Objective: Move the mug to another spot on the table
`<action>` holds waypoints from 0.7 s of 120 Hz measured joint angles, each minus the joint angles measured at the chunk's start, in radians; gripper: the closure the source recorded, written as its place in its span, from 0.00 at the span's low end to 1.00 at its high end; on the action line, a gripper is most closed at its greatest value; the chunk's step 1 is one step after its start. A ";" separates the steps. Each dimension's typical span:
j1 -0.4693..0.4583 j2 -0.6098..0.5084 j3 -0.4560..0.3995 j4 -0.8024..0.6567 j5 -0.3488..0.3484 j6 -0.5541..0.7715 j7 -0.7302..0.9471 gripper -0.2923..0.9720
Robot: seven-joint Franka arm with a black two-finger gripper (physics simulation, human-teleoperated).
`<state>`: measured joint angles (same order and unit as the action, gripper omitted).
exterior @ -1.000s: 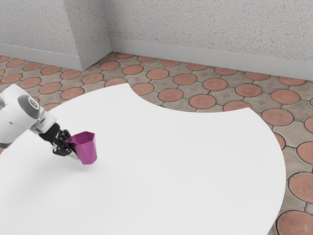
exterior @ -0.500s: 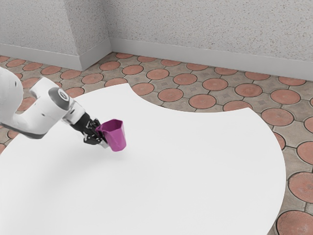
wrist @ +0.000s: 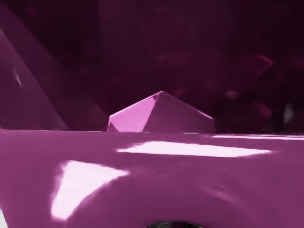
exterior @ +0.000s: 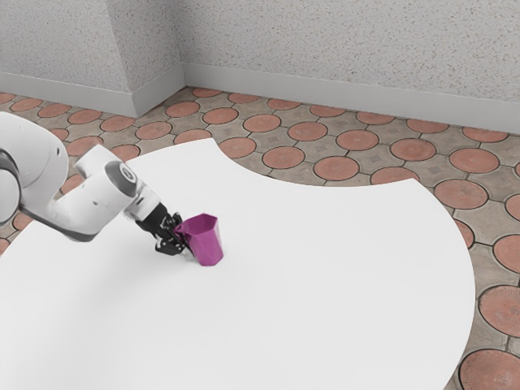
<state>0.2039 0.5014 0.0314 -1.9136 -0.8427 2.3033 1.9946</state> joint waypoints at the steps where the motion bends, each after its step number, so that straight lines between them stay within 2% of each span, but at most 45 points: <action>1: 0.000 0.000 0.000 0.000 0.000 0.000 0.000 0.83; 23: 0.000 0.004 0.001 0.002 0.015 -0.017 -0.008 0.53; 37: 0.000 -0.003 0.001 0.002 0.018 -0.023 -0.014 0.40; 61: 0.012 -0.077 -0.020 -0.012 0.020 -0.039 -0.021 0.30; 75: 0.030 -0.199 -0.022 -0.080 0.024 -0.068 -0.024 0.27; 84: 0.033 -0.315 -0.023 -0.149 0.030 -0.086 -0.027 0.26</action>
<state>0.2365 0.1864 0.0087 -2.0629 -0.8125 2.2177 1.9677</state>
